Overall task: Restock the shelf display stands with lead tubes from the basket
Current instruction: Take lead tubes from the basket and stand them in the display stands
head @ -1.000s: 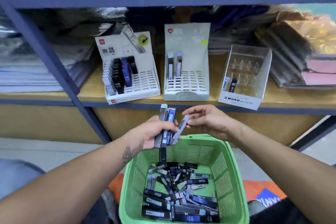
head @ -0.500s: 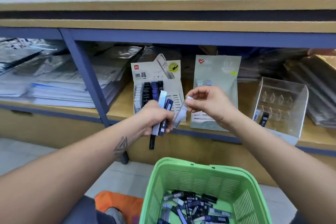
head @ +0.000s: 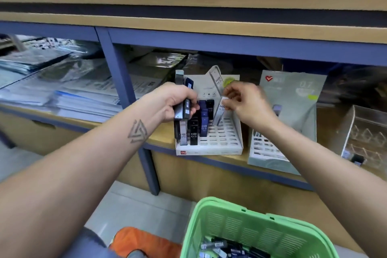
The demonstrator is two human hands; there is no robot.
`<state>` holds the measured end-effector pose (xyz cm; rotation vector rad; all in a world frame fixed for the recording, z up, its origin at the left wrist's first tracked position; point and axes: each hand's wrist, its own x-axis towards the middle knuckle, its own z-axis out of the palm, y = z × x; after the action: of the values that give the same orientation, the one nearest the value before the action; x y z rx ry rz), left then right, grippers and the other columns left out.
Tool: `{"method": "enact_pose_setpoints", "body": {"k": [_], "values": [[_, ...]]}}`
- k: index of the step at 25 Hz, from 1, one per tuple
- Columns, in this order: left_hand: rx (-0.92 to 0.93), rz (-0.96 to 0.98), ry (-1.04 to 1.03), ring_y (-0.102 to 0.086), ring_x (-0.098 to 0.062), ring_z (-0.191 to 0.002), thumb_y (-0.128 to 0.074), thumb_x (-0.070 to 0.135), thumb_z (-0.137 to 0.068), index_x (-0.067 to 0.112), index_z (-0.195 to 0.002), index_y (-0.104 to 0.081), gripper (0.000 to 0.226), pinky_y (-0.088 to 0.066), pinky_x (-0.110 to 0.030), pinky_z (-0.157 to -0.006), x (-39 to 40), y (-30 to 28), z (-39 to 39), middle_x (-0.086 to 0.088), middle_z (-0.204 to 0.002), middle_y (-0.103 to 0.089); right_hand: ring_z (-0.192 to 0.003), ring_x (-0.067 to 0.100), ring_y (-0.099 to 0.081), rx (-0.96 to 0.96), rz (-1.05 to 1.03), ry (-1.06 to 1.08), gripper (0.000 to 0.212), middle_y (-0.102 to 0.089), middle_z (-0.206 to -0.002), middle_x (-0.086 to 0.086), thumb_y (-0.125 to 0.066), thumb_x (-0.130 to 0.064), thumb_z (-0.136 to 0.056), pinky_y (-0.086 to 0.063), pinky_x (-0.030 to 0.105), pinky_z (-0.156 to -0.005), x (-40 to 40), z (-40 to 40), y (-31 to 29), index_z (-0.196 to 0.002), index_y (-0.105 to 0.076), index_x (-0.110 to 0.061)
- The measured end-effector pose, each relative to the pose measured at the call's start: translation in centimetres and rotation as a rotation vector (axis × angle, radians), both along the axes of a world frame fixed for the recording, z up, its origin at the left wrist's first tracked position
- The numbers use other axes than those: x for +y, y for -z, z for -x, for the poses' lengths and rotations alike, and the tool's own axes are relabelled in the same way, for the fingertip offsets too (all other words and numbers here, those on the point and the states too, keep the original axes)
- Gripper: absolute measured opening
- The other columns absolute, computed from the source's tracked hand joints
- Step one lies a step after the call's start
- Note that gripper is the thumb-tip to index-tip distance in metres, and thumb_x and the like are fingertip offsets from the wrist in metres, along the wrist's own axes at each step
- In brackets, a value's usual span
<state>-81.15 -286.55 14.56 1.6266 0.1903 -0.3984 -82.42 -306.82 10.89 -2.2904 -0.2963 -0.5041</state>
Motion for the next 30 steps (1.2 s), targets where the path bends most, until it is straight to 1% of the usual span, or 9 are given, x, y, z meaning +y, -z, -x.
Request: {"method": "enact_pose_setpoints", "body": {"k": [5, 11, 14, 17, 20, 23, 27, 29, 30], "values": [[-0.037, -0.047, -0.046, -0.055, -0.018, -0.038, -0.058, -0.010, -0.082, -0.005, -0.092, -0.053, 0.012, -0.050, -0.025, -0.040, -0.5, 1.3, -1.6, -0.027, -0.093, -0.066, -0.085, 0.023, -0.070, -0.064, 0.189, 0.094, 0.013, -0.072, -0.094, 0.005, -0.067, -0.012, -0.092, -0.058, 0.043, -0.078, -0.1, -2.3, 1.5, -0.103, -0.067, -0.019], [-0.087, -0.095, -0.080, -0.054, -0.021, -0.039, -0.064, -0.012, -0.077, -0.006, -0.107, -0.055, 0.032, -0.051, -0.027, -0.040, -1.4, 1.7, -2.3, -0.022, -0.075, -0.061, -0.082, 0.031, -0.068, -0.055, 0.306, 0.132, 0.006, -0.070, -0.087, 0.009, -0.063, -0.012, -0.093, -0.057, 0.044, -0.070, 0.7, -3.0, 2.5, -0.094, -0.061, -0.018], [-0.127, -0.146, -0.081, -0.056, -0.023, -0.040, -0.066, -0.012, -0.075, -0.008, -0.114, -0.054, 0.041, -0.054, -0.033, -0.048, -1.6, 1.7, -2.2, -0.023, -0.077, -0.061, -0.082, 0.024, -0.068, -0.011, 0.293, 0.150, 0.019, -0.069, -0.084, 0.002, -0.060, 0.000, -0.088, -0.054, 0.036, -0.070, 0.8, -3.2, 2.4, -0.090, -0.061, -0.019], [-0.133, -0.146, -0.084, -0.056, -0.024, -0.040, -0.066, -0.013, -0.074, -0.010, -0.117, -0.054, 0.045, -0.054, -0.033, -0.047, -1.5, 1.7, -1.9, -0.023, -0.078, -0.061, -0.081, 0.021, -0.064, 0.034, 0.283, 0.149, 0.026, -0.065, -0.082, -0.003, -0.061, 0.006, -0.083, -0.047, 0.030, -0.068, 0.7, -3.6, 2.2, -0.090, -0.064, -0.019], [-0.129, -0.123, -0.077, -0.055, -0.024, -0.040, -0.066, -0.014, -0.074, -0.012, -0.116, -0.055, 0.043, -0.053, -0.031, -0.045, -1.3, 1.7, -1.8, -0.021, -0.070, -0.060, -0.087, 0.028, -0.066, -0.019, 0.365, 0.159, 0.026, -0.069, -0.093, 0.004, -0.063, 0.005, -0.083, -0.055, 0.037, -0.074, 1.0, -4.2, 2.6, -0.096, -0.070, -0.016], [-0.140, -0.084, -0.067, -0.055, -0.024, -0.042, -0.066, -0.016, -0.074, -0.017, -0.112, -0.055, 0.040, -0.053, -0.030, -0.045, -1.2, 1.5, -1.6, -0.021, -0.062, -0.059, -0.099, 0.034, -0.064, -0.093, 0.583, 0.230, 0.023, -0.065, -0.111, 0.008, -0.066, -0.003, -0.085, -0.056, 0.041, -0.072, 1.4, -4.4, 3.0, -0.104, -0.073, -0.013], [-0.138, -0.017, -0.053, -0.056, -0.024, -0.045, -0.063, -0.014, -0.076, -0.015, -0.098, -0.058, 0.023, -0.053, -0.028, -0.045, -1.4, 1.2, -1.3, -0.028, -0.073, -0.063, -0.117, 0.032, -0.057, -0.021, 0.721, 0.152, 0.035, -0.058, -0.133, 0.008, -0.064, -0.003, -0.087, -0.056, 0.043, -0.079, 1.3, -3.1, 3.1, -0.121, -0.068, -0.010], [-0.109, 0.042, -0.013, -0.057, -0.024, -0.048, -0.062, -0.013, -0.079, -0.011, -0.087, -0.058, 0.009, -0.053, -0.028, -0.046, -1.5, 1.0, -0.9, -0.026, -0.071, -0.063, -0.124, 0.031, -0.054, 0.026, 0.680, 0.122, 0.044, -0.054, -0.141, 0.007, -0.061, -0.003, -0.088, -0.055, 0.042, -0.087, 1.4, -2.6, 2.6, -0.131, -0.063, -0.012], [-0.077, 0.086, 0.021, -0.058, -0.023, -0.050, -0.060, -0.012, -0.081, -0.008, -0.083, -0.058, 0.005, -0.052, -0.027, -0.046, -1.5, 0.8, -0.7, -0.023, -0.069, -0.062, -0.124, 0.031, -0.055, 0.059, 0.559, 0.113, 0.047, -0.056, -0.141, 0.007, -0.058, -0.003, -0.088, -0.053, 0.039, -0.090, 1.5, -2.5, 2.2, -0.134, -0.061, -0.014]]}}
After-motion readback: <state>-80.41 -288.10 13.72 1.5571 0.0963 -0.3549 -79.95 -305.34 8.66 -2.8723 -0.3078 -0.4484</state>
